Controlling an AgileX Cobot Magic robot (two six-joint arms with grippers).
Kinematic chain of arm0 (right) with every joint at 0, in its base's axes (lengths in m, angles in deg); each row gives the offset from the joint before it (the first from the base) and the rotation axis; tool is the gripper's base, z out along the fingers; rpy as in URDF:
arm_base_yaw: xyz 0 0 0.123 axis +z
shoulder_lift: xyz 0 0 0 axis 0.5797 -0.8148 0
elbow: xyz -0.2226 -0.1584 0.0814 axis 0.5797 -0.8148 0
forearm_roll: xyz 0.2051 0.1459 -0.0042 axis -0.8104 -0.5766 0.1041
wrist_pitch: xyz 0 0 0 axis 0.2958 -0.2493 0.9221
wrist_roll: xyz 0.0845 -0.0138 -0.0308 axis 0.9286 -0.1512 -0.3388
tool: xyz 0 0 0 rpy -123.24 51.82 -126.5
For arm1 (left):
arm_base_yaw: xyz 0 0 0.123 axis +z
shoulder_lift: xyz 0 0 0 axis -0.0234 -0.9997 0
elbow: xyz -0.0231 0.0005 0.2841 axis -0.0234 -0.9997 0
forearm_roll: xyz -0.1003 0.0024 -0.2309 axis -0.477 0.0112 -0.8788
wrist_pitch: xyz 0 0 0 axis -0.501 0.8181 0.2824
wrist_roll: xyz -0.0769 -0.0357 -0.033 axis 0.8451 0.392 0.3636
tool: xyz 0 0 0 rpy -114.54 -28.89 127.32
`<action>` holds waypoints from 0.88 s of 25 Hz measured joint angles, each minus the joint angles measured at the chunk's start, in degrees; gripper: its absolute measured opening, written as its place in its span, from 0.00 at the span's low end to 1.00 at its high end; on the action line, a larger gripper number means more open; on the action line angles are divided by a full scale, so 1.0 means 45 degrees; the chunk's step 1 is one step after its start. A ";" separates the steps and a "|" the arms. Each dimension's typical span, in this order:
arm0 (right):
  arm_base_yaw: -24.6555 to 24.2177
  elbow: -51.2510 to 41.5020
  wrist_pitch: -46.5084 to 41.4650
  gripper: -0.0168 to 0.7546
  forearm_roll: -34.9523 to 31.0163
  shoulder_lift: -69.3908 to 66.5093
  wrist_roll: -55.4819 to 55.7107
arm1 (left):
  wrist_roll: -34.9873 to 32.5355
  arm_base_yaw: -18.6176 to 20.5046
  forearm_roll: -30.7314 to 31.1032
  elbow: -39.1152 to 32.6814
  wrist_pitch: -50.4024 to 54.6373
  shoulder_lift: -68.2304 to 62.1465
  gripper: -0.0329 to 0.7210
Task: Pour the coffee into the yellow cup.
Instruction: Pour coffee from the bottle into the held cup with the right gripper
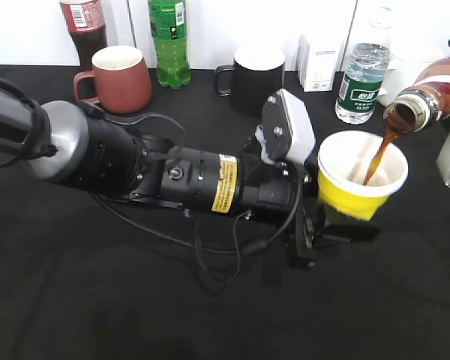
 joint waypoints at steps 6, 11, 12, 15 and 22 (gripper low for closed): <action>0.0000 0.0000 0.0561 0.72 0.0000 0.0000 -0.0028 | 0.0000 0.0000 0.0202 0.0000 0.0000 0.0000 0.63; 0.0000 0.0000 0.0605 0.72 0.0000 0.0000 -0.0038 | 0.0000 0.0000 0.0217 0.0000 0.0000 0.0000 0.63; 0.0000 0.0000 0.0605 0.72 0.0000 0.0000 -0.0038 | 0.0000 0.0000 0.0217 0.0000 0.0000 0.0000 0.63; 0.0000 0.0000 0.0618 0.72 0.0000 0.0000 -0.0038 | 0.0000 0.0000 0.0246 0.0000 0.0000 0.0000 0.63; 0.0000 0.0000 0.0631 0.72 0.0000 0.0000 -0.0038 | 0.0000 -0.0011 0.0262 0.0000 -0.0011 0.0000 0.63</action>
